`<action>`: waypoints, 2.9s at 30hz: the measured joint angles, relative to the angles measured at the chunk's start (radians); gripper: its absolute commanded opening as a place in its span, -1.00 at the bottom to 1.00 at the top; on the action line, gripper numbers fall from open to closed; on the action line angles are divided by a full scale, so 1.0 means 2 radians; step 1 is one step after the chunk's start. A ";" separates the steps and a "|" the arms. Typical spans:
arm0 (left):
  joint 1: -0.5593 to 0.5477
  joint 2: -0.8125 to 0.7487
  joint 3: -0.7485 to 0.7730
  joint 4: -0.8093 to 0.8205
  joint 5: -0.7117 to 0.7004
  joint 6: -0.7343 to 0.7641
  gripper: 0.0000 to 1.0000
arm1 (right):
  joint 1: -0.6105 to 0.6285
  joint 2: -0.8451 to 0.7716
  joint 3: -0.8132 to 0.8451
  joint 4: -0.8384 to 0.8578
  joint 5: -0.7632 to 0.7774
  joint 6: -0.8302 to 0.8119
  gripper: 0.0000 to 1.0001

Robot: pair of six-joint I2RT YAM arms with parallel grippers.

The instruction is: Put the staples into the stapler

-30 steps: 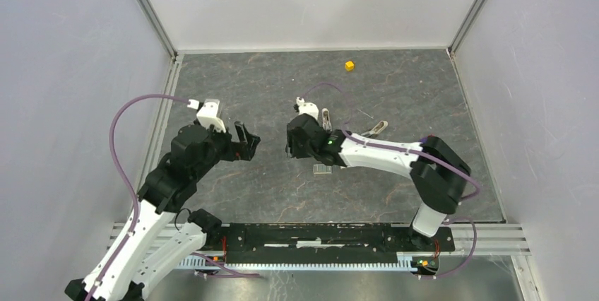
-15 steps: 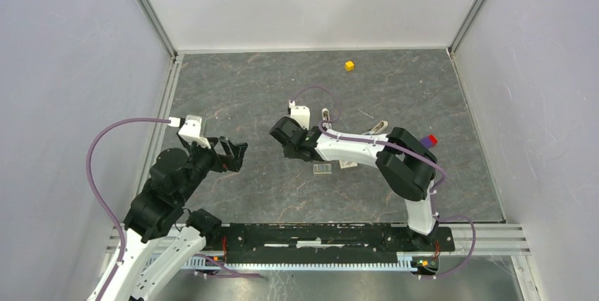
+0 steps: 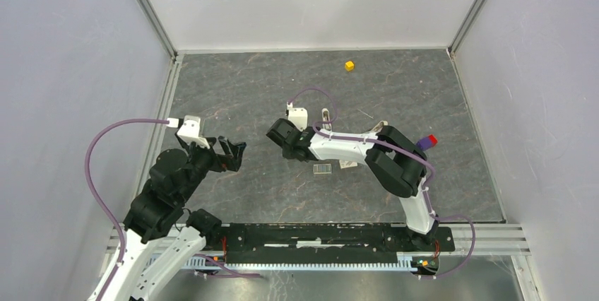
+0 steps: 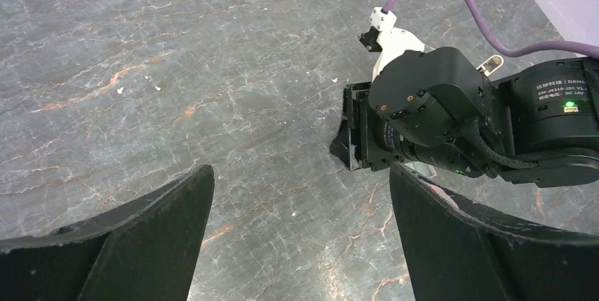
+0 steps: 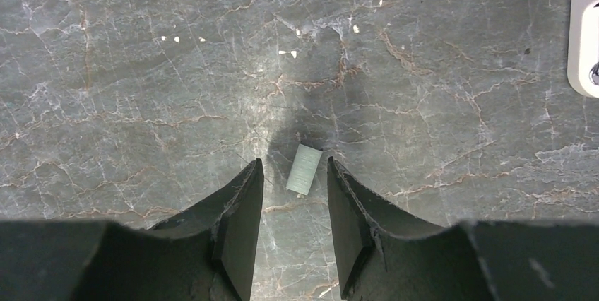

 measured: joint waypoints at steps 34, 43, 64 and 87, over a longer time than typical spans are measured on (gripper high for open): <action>0.000 -0.009 -0.004 0.000 -0.010 0.000 1.00 | -0.001 0.036 0.034 0.012 -0.015 -0.115 -0.41; 0.000 -0.010 -0.004 -0.001 -0.013 0.000 1.00 | -0.004 0.021 0.006 0.051 -0.059 -0.186 -0.32; 0.000 -0.013 -0.004 -0.003 -0.027 0.000 1.00 | -0.021 -0.002 -0.032 0.084 -0.120 -0.259 -0.52; 0.000 -0.007 -0.004 -0.003 -0.038 0.000 1.00 | -0.078 -0.098 -0.093 0.105 -0.118 -0.274 -0.56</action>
